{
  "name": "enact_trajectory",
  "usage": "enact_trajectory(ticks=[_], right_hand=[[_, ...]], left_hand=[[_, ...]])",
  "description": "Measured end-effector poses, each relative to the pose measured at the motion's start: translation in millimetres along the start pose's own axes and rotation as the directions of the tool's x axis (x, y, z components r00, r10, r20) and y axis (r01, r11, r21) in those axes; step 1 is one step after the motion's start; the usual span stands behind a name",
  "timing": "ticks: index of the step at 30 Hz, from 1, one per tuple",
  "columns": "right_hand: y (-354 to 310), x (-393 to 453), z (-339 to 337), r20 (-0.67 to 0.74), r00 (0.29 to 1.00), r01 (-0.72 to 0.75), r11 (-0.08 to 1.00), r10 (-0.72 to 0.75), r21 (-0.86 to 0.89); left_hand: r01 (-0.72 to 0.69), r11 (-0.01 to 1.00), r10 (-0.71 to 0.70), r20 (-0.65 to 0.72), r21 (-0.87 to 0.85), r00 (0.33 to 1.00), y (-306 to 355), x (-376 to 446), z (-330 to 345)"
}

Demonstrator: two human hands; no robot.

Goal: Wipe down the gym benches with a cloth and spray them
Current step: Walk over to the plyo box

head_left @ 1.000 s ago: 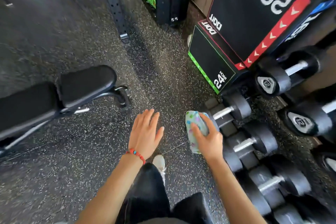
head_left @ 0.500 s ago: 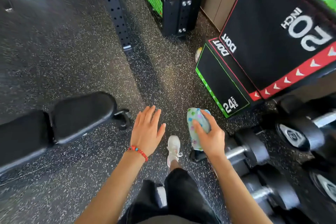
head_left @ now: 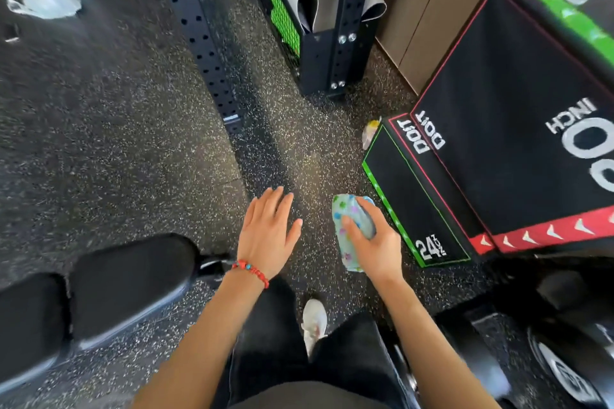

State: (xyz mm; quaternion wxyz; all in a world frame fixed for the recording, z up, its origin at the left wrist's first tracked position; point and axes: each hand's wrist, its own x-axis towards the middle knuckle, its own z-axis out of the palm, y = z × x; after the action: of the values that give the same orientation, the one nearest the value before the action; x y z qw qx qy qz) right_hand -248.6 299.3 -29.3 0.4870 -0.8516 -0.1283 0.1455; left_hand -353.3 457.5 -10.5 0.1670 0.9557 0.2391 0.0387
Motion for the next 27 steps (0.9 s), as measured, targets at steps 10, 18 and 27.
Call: enact_trajectory(ticks=[10, 18, 27], right_hand=[[-25, 110, 30, -0.180, 0.975, -0.133, 0.991, 0.129, -0.009], [-49, 161, 41, -0.402, 0.865, -0.274, 0.954, 0.301, 0.124], [-42, 176, -5, -0.608, 0.662, -0.338, 0.898, 0.439, 0.280]], left_hand=[[-0.244, 0.970, 0.244, 0.094, -0.015, 0.965, -26, 158, -3], [-0.477, 0.878, 0.477, 0.133, -0.037, 0.869, -25, 266, -16], [-0.679, 0.725, 0.688, 0.169, -0.113, 0.706, 48, 314, 7]])
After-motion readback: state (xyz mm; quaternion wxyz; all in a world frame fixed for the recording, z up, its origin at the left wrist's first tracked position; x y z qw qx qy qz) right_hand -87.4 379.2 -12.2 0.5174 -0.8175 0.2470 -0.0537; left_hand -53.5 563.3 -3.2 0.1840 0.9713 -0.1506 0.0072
